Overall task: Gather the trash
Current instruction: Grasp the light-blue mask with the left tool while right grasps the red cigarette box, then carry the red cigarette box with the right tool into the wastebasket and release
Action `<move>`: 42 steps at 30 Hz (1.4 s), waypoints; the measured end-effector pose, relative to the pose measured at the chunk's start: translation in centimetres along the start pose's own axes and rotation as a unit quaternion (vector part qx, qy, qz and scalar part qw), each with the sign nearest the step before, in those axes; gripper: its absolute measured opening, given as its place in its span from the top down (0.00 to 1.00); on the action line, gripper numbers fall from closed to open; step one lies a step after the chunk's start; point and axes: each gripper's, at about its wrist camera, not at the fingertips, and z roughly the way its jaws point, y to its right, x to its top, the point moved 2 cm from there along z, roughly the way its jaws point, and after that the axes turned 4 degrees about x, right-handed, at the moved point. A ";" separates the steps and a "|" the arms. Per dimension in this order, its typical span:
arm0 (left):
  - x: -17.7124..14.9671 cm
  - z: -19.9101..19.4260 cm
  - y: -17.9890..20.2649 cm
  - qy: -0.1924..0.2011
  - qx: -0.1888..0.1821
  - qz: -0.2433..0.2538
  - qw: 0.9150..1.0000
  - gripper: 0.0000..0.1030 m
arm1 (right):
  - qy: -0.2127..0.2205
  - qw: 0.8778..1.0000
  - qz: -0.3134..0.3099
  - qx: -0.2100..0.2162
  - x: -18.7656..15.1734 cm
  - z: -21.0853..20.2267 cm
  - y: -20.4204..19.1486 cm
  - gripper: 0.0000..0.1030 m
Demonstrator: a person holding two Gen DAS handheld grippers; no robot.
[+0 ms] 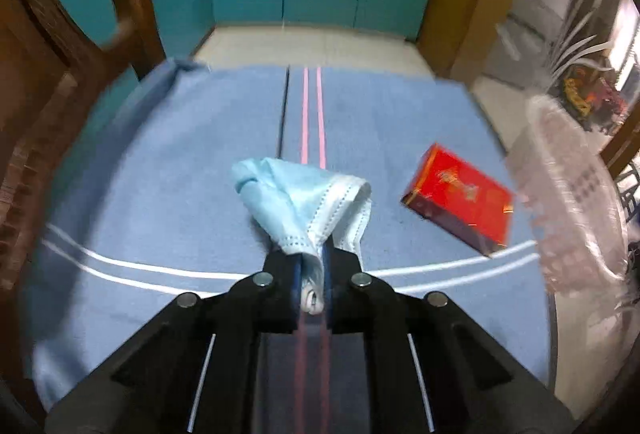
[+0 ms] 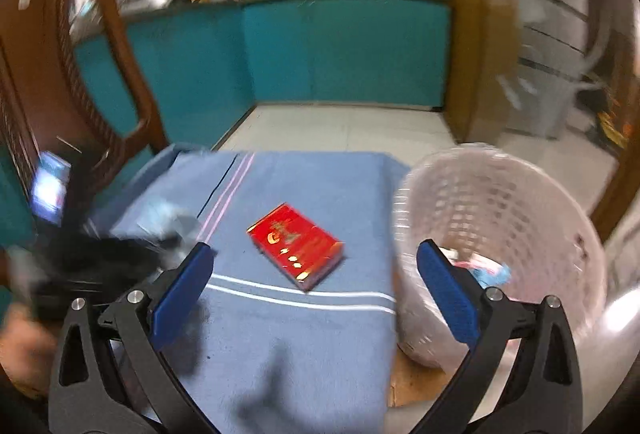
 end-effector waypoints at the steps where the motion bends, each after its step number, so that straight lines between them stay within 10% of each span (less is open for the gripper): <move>1: 0.1 -0.9 -0.3 0.010 0.001 0.004 1.000 0.91 | -0.015 1.000 -0.019 0.011 0.1 1.5 -0.6 0.03; 7: -1.7 -12.5 -4.9 0.114 -0.038 -0.011 0.993 0.90 | -0.066 0.989 -0.119 0.053 0.2 8.2 -2.2 0.03; 11: -1.7 -11.8 -6.2 0.116 -0.036 -0.021 0.992 0.90 | -0.106 0.987 -0.093 0.082 0.1 11.5 -0.8 0.06; 15: -2.2 -9.6 -6.5 0.097 -0.039 -0.021 0.994 0.90 | -0.159 0.976 -0.098 0.108 -1.0 12.6 -1.5 0.39; 18: -1.8 -9.3 -6.1 0.095 -0.048 -0.023 0.994 0.90 | -0.174 0.974 -0.112 0.092 -1.8 11.6 -2.3 0.44; 29: -2.3 -10.9 -8.4 0.100 -0.052 -0.019 0.993 0.90 | -0.065 0.997 -0.004 0.046 -1.2 -1.5 -6.2 0.44; 42: -2.9 -9.9 -7.6 0.089 -0.041 -0.004 0.995 0.90 | -0.048 0.998 0.021 0.028 -2.2 -2.4 -5.6 0.44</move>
